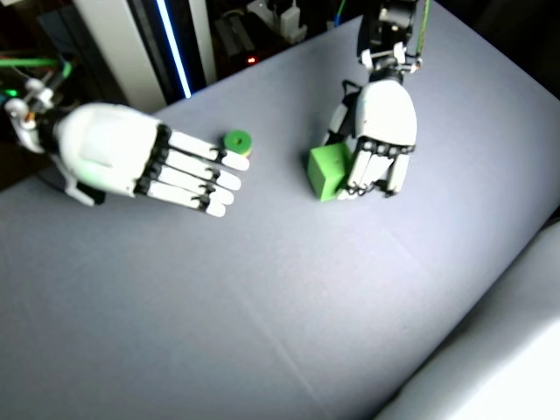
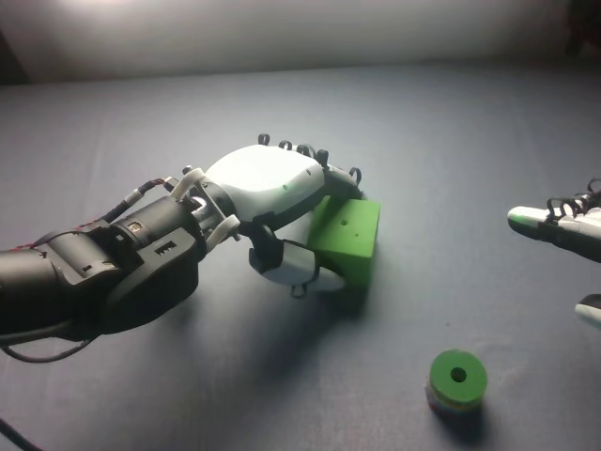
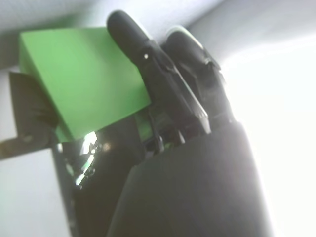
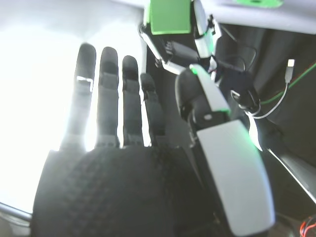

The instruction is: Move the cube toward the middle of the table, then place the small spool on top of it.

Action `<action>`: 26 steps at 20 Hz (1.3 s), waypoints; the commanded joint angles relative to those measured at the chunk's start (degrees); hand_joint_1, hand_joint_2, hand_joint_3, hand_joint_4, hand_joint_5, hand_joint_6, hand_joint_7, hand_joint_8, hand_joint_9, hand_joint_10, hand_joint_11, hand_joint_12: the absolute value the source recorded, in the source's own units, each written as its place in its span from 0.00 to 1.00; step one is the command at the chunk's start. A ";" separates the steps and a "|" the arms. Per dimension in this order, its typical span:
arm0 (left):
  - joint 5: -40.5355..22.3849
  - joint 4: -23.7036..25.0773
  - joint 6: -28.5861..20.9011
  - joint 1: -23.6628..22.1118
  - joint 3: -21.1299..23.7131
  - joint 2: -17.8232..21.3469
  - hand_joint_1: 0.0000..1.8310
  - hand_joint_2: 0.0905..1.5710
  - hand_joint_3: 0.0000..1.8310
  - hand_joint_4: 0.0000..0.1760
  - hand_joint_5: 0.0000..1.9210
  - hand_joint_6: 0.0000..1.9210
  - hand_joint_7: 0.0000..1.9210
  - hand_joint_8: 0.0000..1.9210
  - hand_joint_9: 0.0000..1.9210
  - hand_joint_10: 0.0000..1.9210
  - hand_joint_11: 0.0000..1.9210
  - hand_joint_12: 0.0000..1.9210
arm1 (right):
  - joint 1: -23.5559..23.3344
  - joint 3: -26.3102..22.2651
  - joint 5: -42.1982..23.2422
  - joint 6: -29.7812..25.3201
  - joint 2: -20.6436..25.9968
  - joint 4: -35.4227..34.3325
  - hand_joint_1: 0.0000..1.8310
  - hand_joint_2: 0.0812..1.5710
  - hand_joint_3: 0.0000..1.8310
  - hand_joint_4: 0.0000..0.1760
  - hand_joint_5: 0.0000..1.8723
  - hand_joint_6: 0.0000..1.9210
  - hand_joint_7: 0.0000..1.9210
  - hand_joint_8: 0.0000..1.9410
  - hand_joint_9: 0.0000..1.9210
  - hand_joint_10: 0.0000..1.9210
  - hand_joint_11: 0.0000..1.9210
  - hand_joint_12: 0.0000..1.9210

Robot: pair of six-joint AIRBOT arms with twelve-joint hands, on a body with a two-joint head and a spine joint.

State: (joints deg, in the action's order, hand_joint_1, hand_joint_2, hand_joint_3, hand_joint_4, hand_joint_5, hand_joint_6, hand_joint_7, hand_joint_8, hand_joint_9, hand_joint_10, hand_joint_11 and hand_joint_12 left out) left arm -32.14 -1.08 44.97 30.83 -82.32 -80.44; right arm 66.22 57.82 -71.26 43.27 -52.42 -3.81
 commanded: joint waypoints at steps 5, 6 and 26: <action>-5.45 -0.71 -0.18 -0.08 -0.12 0.44 0.42 0.64 0.00 0.79 0.11 0.00 0.11 0.00 0.08 0.00 0.00 0.18 | -0.76 0.18 -7.10 -0.70 0.13 -0.35 0.41 0.92 0.00 0.00 0.12 0.00 0.21 0.00 0.24 0.00 0.15 0.24; -6.00 -0.71 -0.18 -0.09 0.19 0.78 0.39 0.64 0.00 0.89 0.09 0.00 0.10 0.00 0.07 0.00 0.00 0.17 | -0.78 0.18 -7.10 -0.74 0.13 -0.24 0.42 0.91 0.00 0.00 0.12 0.00 0.21 0.00 0.23 0.00 0.15 0.24; -55.23 -11.63 0.15 31.62 29.92 26.40 0.45 0.64 0.00 0.58 0.12 0.01 0.08 0.00 0.08 0.00 0.01 0.32 | -18.57 3.51 16.26 -12.94 -2.99 34.46 0.48 0.64 0.00 0.07 0.21 0.00 0.26 0.00 0.37 0.00 0.22 0.50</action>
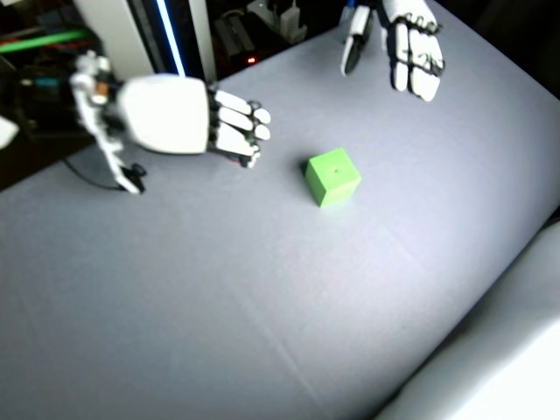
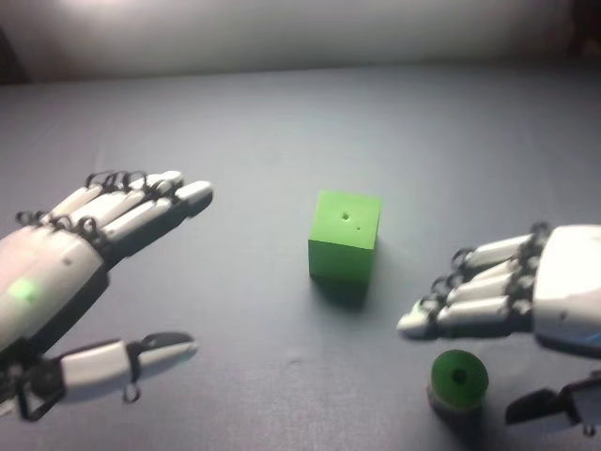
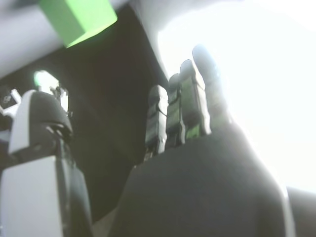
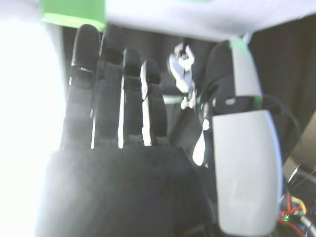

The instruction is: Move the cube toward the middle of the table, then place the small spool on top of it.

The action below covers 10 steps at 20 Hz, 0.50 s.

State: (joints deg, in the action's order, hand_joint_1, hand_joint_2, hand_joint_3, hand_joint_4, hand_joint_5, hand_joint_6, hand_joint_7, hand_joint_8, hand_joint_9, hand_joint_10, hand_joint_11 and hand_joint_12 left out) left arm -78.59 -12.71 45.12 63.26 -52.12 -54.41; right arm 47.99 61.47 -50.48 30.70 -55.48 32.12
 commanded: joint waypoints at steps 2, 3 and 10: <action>-10.74 -0.95 0.00 1.48 0.90 1.15 0.47 0.64 0.00 0.64 0.12 0.00 0.07 0.00 0.07 0.00 0.00 0.31 | -1.82 0.32 -2.01 -1.75 -1.09 2.08 0.49 0.62 0.00 0.02 0.22 0.00 0.25 0.00 0.38 0.00 0.21 0.51; -11.59 -1.47 0.00 2.47 1.44 1.51 0.47 0.64 0.00 0.74 0.12 0.00 0.07 0.00 0.06 0.00 0.00 0.29 | -2.88 0.49 -0.61 -2.02 -1.69 3.82 0.51 0.63 0.00 0.00 0.22 0.00 0.24 0.00 0.35 0.00 0.16 0.53; -12.46 -1.92 -0.12 3.43 2.16 1.79 0.49 0.65 0.00 0.64 0.13 0.00 0.07 0.00 0.07 0.00 0.00 0.27 | -5.23 1.74 3.57 -2.15 -3.56 6.70 0.50 0.66 0.01 0.00 0.24 0.00 0.26 0.00 0.34 0.00 0.13 0.50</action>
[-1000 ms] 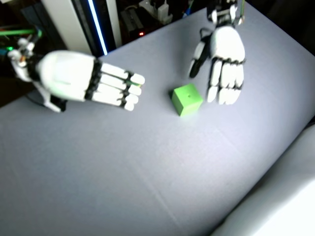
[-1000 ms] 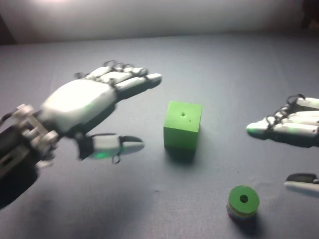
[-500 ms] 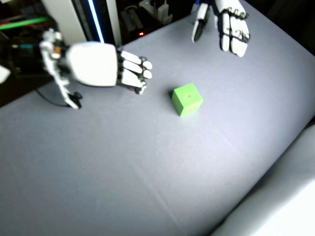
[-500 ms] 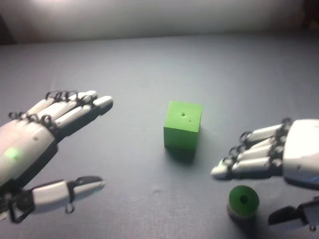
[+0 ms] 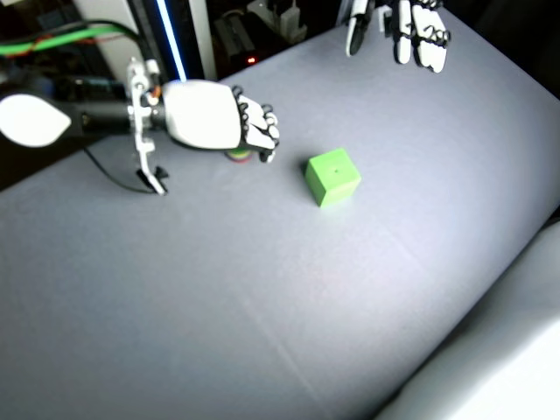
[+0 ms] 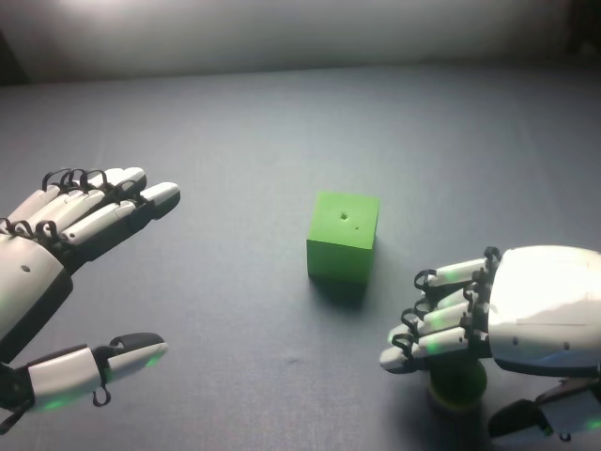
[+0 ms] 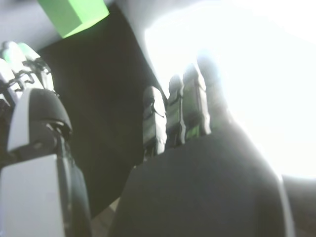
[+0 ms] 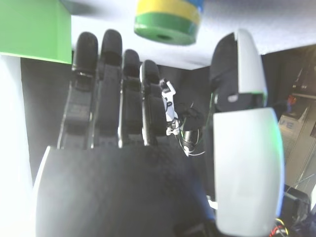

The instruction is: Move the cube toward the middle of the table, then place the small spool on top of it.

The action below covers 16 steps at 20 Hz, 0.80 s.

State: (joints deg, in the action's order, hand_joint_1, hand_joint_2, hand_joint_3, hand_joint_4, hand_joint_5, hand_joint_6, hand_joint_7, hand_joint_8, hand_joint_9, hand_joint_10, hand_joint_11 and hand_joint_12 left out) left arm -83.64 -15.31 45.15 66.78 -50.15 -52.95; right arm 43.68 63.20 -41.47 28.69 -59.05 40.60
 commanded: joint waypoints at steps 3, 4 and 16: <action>-7.41 0.62 -0.27 0.02 0.31 0.28 0.49 0.65 0.00 0.58 0.13 0.00 0.08 0.00 0.08 0.00 0.00 0.30 | -1.36 0.38 -4.74 -0.14 -0.49 -1.47 0.54 0.68 0.00 0.00 0.33 0.01 0.32 0.01 0.39 0.01 0.21 0.51; -7.42 0.62 -0.32 0.07 0.34 0.28 0.49 0.65 0.00 0.56 0.13 0.00 0.09 0.00 0.08 0.00 0.00 0.30 | -1.41 0.46 -4.62 -0.14 -0.52 -1.44 0.56 0.68 0.00 0.00 0.34 0.00 0.33 0.01 0.41 0.02 0.22 0.54; -7.88 -0.46 -0.76 1.38 0.56 -0.14 0.49 0.65 0.00 0.62 0.14 0.00 0.10 0.00 0.10 0.00 0.00 0.35 | -1.68 0.68 -4.39 -0.14 -0.54 -1.60 0.61 0.75 0.00 0.00 0.43 0.64 0.36 0.79 0.50 0.96 0.59 1.00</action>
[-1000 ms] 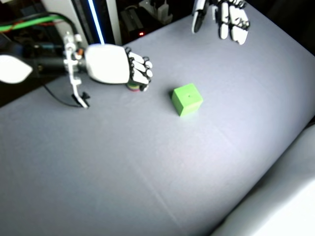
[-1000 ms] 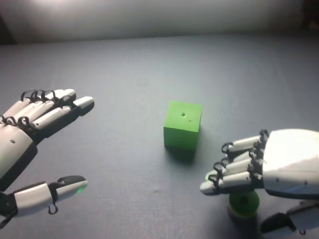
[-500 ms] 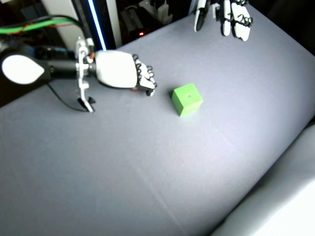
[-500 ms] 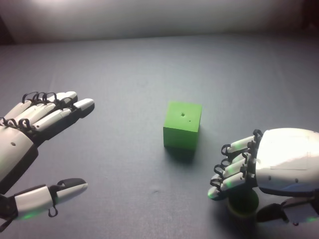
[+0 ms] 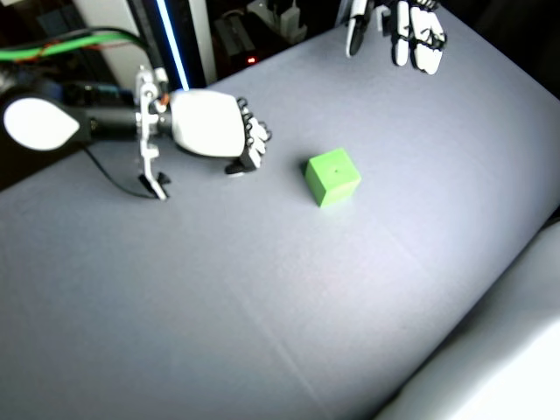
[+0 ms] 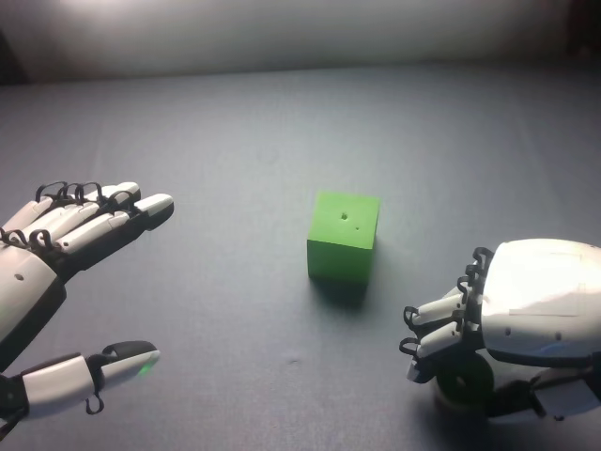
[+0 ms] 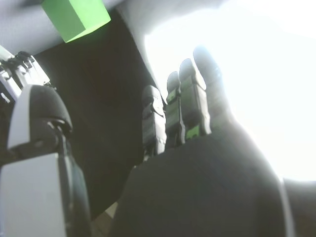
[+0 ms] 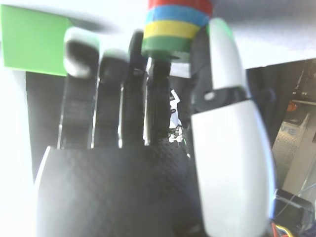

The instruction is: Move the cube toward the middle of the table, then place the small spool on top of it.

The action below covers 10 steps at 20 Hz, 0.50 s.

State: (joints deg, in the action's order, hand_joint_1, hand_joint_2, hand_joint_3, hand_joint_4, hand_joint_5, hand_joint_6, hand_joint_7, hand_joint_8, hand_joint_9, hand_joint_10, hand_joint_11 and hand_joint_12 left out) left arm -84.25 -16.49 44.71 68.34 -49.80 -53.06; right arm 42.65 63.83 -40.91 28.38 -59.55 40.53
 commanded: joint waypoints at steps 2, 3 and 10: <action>-7.27 0.55 -0.32 -0.11 0.21 -0.09 0.49 0.65 0.00 0.63 0.14 0.00 0.10 0.00 0.11 0.00 0.00 0.36 | -0.80 0.05 -4.98 0.17 -0.07 -1.66 0.65 0.75 0.00 0.00 0.43 0.57 0.44 0.73 0.51 0.84 0.57 0.94; -7.27 0.48 -0.33 -0.06 0.21 -0.15 0.48 0.65 0.00 0.65 0.14 0.00 0.11 0.00 0.11 0.00 0.00 0.36 | -0.95 0.07 -4.99 0.17 -0.07 -1.79 0.67 0.74 0.00 0.00 0.46 0.51 0.46 0.73 0.53 0.81 0.58 0.92; -7.25 0.28 -0.37 0.14 0.26 -0.45 0.51 0.64 0.00 0.63 0.16 0.00 0.11 0.00 0.10 0.00 0.01 0.35 | -5.68 2.74 -8.72 2.16 -0.34 -8.05 0.69 0.69 0.00 0.00 0.60 0.28 0.49 0.66 0.52 0.68 0.51 0.82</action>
State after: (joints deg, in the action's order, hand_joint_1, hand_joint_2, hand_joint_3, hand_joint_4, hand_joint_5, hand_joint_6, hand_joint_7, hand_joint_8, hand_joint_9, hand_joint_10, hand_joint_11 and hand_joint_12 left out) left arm -84.44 -16.78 44.69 68.62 -49.56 -53.36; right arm 37.17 66.81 -43.33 30.72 -59.83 33.89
